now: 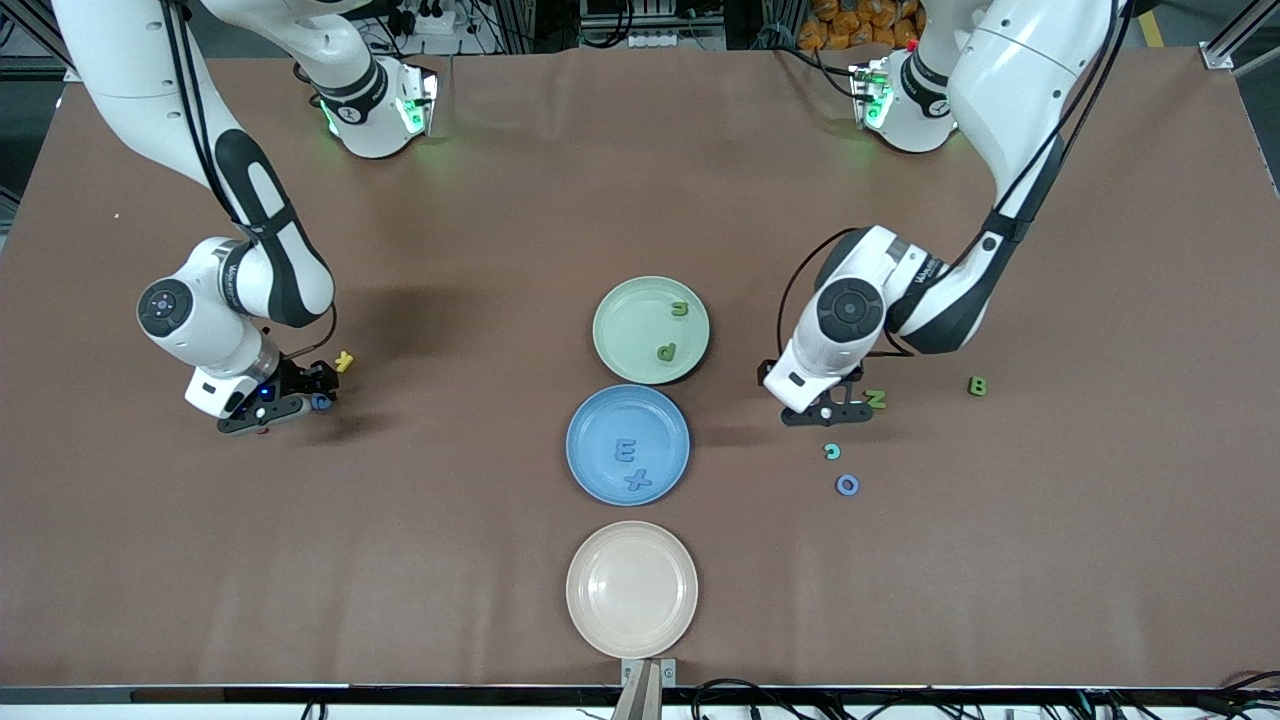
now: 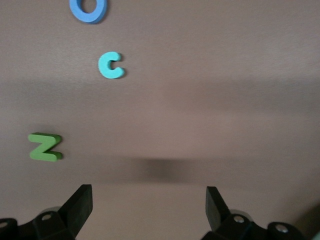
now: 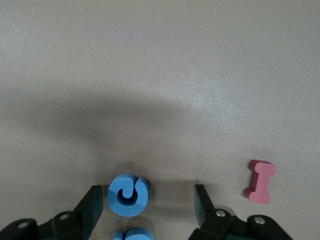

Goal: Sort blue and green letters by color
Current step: 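Grasp the blue e with the right gripper while the left gripper reaches Z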

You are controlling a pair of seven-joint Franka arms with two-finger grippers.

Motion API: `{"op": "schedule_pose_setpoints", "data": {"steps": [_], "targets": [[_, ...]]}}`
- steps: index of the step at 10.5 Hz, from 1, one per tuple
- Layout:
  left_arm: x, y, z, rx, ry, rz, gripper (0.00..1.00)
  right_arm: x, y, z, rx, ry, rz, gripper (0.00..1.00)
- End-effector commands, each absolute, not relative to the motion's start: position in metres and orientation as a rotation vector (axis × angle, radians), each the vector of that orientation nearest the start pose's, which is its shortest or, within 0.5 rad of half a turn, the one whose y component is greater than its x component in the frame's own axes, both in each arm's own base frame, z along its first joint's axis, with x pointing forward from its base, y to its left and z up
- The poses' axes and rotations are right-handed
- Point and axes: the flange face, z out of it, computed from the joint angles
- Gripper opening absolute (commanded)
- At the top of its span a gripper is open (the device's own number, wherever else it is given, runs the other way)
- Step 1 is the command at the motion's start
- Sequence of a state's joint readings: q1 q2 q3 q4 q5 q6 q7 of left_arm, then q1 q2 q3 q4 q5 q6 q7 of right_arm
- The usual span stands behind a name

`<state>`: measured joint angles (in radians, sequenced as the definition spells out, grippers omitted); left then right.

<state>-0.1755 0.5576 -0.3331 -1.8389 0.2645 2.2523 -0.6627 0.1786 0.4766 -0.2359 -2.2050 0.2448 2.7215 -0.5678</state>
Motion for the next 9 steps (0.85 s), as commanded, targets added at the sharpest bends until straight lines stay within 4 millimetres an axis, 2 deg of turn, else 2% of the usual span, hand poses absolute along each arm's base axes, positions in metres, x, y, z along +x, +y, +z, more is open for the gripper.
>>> {"op": "schedule_pose_setpoints", "data": {"steps": [1,3,5,7,9], "targets": [[0.564,-0.254,0.226,-3.036,0.060,0.125,1.00,0.553,-0.043,0.169,-3.124,-0.503,-0.114,0.58],[0.569,-0.230,0.221,-3.074,0.103,0.068,1.00,0.554,-0.043,0.169,-3.124,-0.487,-0.115,0.19],[0.562,-0.206,0.205,-3.068,0.151,0.021,1.00,0.556,-0.038,0.171,-3.127,-0.433,-0.120,0.11],[0.556,-0.190,0.195,-3.078,0.157,-0.016,1.00,0.561,-0.035,0.177,-3.122,-0.442,-0.135,0.09],[0.556,-0.168,0.188,-3.056,0.159,-0.007,1.00,0.577,-0.025,0.198,-3.107,-0.377,-0.146,0.08]]}}
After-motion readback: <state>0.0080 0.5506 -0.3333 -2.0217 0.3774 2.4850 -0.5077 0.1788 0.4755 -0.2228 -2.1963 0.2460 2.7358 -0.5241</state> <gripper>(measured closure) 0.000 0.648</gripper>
